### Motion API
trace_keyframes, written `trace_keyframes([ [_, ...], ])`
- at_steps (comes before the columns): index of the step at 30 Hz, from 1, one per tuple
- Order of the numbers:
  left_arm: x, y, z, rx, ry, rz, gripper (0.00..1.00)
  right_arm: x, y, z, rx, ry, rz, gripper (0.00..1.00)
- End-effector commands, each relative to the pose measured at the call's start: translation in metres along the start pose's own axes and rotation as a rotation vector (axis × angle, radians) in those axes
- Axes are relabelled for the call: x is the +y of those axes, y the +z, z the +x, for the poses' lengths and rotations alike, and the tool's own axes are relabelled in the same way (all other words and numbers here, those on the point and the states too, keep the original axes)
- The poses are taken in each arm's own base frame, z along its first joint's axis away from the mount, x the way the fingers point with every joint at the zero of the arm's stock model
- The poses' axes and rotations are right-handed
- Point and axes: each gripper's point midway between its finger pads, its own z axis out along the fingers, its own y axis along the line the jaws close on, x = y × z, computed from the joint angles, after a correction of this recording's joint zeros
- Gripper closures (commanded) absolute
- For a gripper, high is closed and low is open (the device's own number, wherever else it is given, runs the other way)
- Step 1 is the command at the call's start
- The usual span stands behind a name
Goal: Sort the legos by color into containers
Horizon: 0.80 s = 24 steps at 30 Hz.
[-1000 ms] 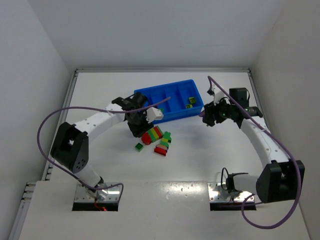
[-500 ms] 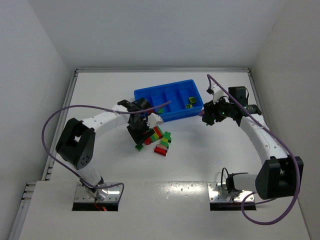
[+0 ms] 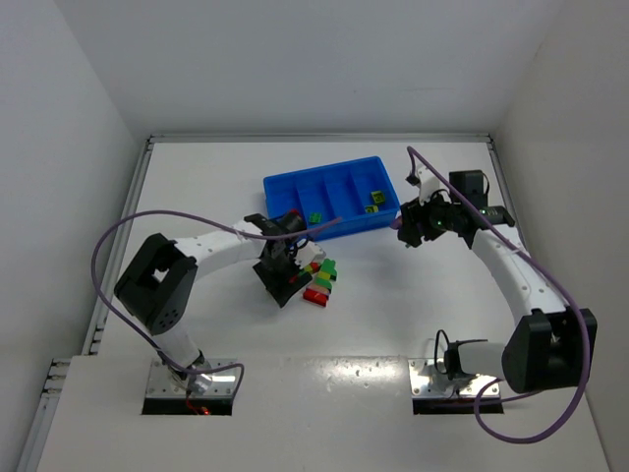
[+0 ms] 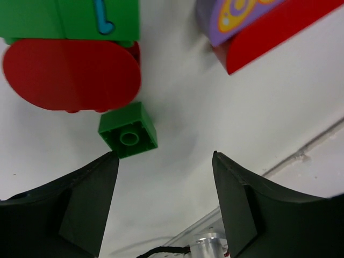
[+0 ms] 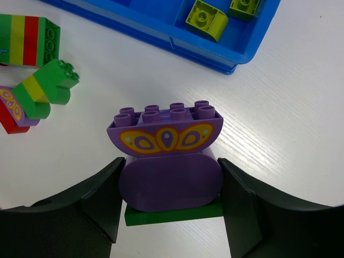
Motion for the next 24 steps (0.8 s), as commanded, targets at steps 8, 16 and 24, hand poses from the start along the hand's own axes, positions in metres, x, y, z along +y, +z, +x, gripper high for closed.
trace_keyframes([
  [8,0.025,0.001,-0.018,-0.075,-0.096,-0.16,0.24,-0.001,-0.014,-0.014,-0.059,-0.023,0.03,0.9],
  [16,0.032,0.02,-0.005,-0.02,-0.122,-0.137,0.43,0.0,-0.014,-0.012,-0.052,-0.029,0.028,0.9],
  [24,0.033,0.03,-0.002,0.004,-0.116,-0.098,0.75,0.0,-0.014,-0.012,-0.051,-0.029,0.028,0.9],
])
